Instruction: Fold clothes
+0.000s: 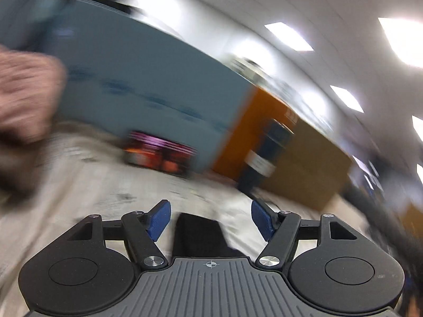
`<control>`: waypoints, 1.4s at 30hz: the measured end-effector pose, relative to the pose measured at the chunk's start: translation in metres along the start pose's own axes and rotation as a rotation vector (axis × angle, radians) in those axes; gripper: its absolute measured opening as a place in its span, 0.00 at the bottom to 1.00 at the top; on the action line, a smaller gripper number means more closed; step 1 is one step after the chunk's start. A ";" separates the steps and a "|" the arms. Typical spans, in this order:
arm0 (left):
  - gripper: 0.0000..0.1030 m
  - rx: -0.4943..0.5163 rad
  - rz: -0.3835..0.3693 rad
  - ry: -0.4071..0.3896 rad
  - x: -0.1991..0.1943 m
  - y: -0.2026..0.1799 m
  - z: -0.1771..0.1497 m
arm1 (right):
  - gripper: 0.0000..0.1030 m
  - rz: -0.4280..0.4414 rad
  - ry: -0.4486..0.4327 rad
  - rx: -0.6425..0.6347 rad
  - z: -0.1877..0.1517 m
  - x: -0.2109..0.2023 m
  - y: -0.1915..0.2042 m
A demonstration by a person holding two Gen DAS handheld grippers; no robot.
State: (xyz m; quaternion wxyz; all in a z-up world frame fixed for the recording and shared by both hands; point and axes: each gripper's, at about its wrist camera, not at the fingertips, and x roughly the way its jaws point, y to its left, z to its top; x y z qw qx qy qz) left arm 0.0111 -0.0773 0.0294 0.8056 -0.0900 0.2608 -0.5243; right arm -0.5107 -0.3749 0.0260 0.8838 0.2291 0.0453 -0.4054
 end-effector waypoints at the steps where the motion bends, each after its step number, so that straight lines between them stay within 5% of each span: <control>1: 0.67 0.040 -0.021 0.038 0.009 -0.005 -0.003 | 0.76 0.044 0.034 -0.031 0.001 0.012 0.005; 12: 0.63 0.479 -0.248 0.452 0.112 -0.062 -0.032 | 0.76 0.506 0.400 -0.137 -0.039 0.109 0.122; 13: 0.47 0.491 -0.252 0.460 0.113 -0.063 -0.037 | 0.76 0.521 0.439 -0.133 -0.044 0.117 0.133; 14: 0.25 0.506 -0.265 0.458 0.112 -0.063 -0.041 | 0.76 0.532 0.474 -0.132 -0.050 0.123 0.143; 16: 0.05 0.542 -0.247 0.420 0.104 -0.064 -0.045 | 0.68 0.510 0.522 -0.156 -0.061 0.136 0.159; 17: 0.03 0.542 -0.259 0.400 0.097 -0.063 -0.044 | 0.61 0.493 0.531 -0.169 -0.066 0.141 0.165; 19: 0.03 0.513 -0.285 0.336 0.081 -0.061 -0.038 | 0.18 0.493 0.529 -0.184 -0.075 0.144 0.170; 21: 0.03 0.483 -0.333 0.261 0.060 -0.060 -0.029 | 0.11 0.481 0.491 -0.165 -0.076 0.137 0.167; 26: 0.03 0.377 -0.524 0.088 0.001 -0.054 -0.017 | 0.10 0.649 0.320 -0.115 -0.051 0.075 0.163; 31: 0.03 0.349 -0.772 0.007 -0.056 -0.050 -0.036 | 0.10 0.751 0.224 -0.176 -0.050 -0.002 0.164; 36: 0.04 0.343 -0.902 0.089 -0.093 -0.041 -0.072 | 0.10 0.810 0.237 -0.234 -0.079 -0.055 0.154; 42: 0.06 0.421 -0.865 0.296 -0.097 -0.035 -0.110 | 0.11 0.757 0.392 -0.271 -0.124 -0.070 0.145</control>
